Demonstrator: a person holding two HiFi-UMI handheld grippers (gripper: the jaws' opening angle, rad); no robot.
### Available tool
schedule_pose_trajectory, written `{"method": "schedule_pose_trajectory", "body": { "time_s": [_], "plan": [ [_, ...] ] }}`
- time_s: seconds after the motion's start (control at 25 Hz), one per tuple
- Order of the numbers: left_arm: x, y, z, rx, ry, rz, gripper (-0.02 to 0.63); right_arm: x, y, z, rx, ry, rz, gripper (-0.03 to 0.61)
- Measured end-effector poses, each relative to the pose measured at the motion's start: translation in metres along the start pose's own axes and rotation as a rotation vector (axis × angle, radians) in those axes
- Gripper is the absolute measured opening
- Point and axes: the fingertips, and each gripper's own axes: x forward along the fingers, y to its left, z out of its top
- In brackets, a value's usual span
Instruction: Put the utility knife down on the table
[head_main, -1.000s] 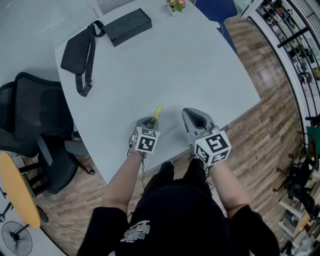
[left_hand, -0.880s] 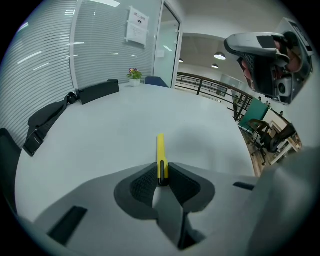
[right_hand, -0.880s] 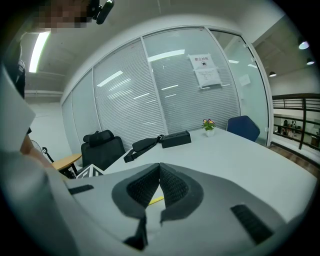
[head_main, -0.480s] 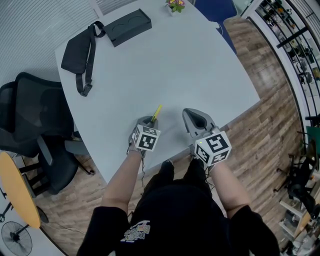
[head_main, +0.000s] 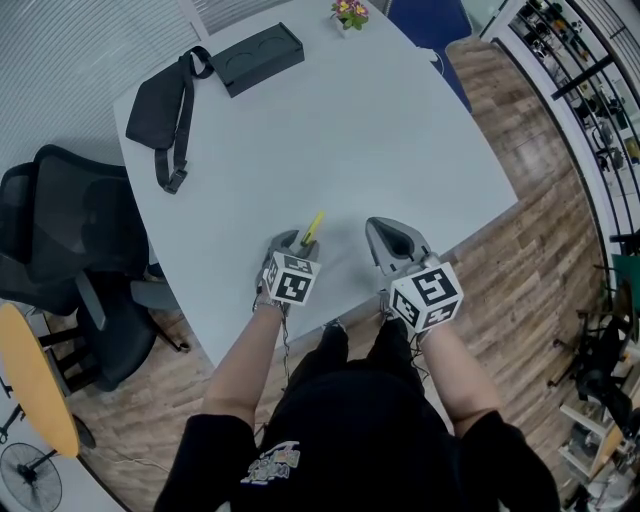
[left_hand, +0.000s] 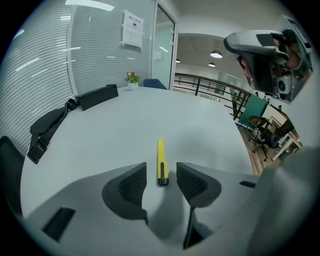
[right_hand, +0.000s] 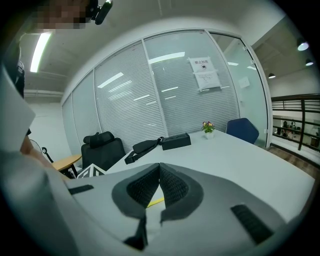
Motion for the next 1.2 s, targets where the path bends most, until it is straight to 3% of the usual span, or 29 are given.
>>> {"method": "schedule_pose_trajectory", "body": {
  "time_s": [0.28, 0.6, 0.84, 1.08, 1.2],
  "plan": [
    [-0.03, -0.004, 0.025, -0.002, -0.102, 0.004, 0.178, -0.002, 0.007, 0.006, -0.013, -0.011, 0.009, 0.003],
    [-0.087, -0.004, 0.071, -0.039, -0.291, 0.032, 0.176, -0.008, 0.017, 0.02, -0.046, -0.037, 0.021, 0.003],
    [-0.14, 0.001, 0.096, -0.13, -0.443, 0.057, 0.17, -0.017, 0.025, 0.032, -0.059, -0.068, 0.038, 0.003],
    [-0.188, 0.002, 0.106, -0.167, -0.552, 0.137, 0.044, -0.028, 0.036, 0.043, -0.083, -0.09, 0.079, 0.003],
    [-0.209, -0.003, 0.107, -0.186, -0.592, 0.176, 0.01, -0.036, 0.042, 0.052, -0.105, -0.11, 0.108, 0.003]
  ]
}}
